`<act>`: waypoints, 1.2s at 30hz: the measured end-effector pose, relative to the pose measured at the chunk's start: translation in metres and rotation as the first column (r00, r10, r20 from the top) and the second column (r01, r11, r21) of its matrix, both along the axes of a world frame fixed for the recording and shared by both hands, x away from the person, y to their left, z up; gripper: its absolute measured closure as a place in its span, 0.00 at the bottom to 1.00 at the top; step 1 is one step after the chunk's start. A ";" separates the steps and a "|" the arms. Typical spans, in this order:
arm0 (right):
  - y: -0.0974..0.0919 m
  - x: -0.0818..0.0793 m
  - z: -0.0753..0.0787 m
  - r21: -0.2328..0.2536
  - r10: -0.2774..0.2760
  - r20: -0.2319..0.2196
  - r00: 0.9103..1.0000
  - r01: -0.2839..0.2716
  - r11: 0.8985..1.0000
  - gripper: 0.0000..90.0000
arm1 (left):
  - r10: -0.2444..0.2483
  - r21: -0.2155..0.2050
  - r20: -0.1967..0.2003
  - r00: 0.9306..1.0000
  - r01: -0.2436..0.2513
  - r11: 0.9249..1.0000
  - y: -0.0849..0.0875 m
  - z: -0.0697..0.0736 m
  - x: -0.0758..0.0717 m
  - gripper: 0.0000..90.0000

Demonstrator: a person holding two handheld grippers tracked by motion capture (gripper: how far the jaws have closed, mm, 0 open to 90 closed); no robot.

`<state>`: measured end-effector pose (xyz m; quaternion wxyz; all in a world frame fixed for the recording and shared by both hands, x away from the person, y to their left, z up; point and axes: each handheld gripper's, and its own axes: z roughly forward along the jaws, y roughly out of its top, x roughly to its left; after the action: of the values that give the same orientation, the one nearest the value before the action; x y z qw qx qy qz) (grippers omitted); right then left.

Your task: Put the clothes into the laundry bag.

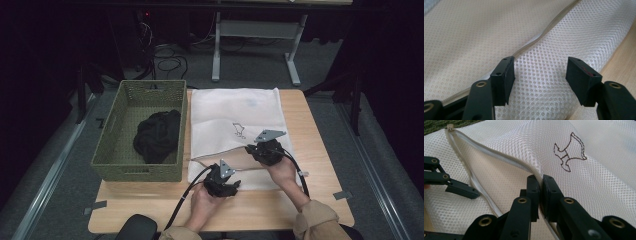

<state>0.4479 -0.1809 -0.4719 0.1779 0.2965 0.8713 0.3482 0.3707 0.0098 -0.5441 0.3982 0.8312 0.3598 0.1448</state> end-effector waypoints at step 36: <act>0.009 0.010 0.059 -0.009 0.000 0.071 0.997 0.000 1.000 0.95 | 0.006 0.013 0.009 1.000 -0.006 1.000 -0.001 0.000 -0.002 0.44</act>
<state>0.4583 -0.1716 -0.4125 0.2103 0.2829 0.8660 0.3545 0.3691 0.0092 -0.5441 0.3939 0.8322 0.3595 0.1520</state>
